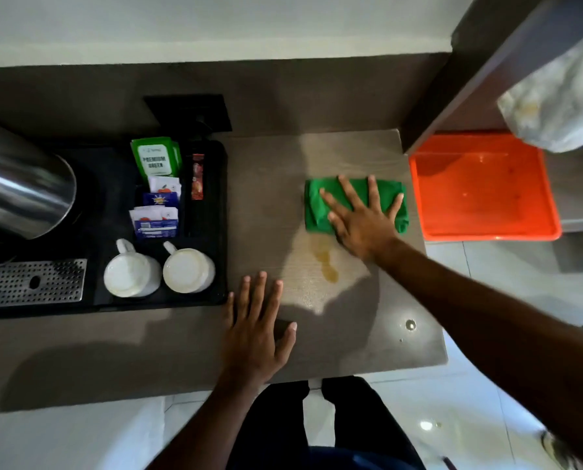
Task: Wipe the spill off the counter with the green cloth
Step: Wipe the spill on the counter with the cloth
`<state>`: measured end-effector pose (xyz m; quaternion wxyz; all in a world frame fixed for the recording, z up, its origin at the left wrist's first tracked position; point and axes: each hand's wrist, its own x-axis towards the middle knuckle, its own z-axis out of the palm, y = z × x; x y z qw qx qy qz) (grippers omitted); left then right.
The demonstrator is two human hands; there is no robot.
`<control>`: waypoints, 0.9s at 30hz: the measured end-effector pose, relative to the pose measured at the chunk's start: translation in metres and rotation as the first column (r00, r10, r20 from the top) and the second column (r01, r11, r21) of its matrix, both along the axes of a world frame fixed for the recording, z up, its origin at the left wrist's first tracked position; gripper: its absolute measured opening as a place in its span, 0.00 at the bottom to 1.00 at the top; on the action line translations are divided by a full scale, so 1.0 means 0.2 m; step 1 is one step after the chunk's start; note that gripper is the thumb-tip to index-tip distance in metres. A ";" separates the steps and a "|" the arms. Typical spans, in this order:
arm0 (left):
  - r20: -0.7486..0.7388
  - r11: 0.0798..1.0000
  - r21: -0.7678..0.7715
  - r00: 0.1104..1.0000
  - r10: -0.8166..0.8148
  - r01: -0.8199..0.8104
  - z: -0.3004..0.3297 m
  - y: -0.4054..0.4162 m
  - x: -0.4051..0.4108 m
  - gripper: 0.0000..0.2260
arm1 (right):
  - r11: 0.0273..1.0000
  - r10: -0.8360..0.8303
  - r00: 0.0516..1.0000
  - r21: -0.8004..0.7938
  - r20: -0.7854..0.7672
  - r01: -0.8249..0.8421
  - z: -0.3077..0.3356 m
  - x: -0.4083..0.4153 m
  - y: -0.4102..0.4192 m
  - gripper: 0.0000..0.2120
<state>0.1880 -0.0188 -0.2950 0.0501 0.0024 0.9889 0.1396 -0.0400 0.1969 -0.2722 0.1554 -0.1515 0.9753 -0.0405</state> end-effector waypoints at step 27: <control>0.057 0.993 -0.079 0.994 0.091 -0.086 0.10 -0.02 0.10 0.33 | 0.965 0.261 0.964 0.024 -0.051 -0.260 0.02 1.04 0.42 0.27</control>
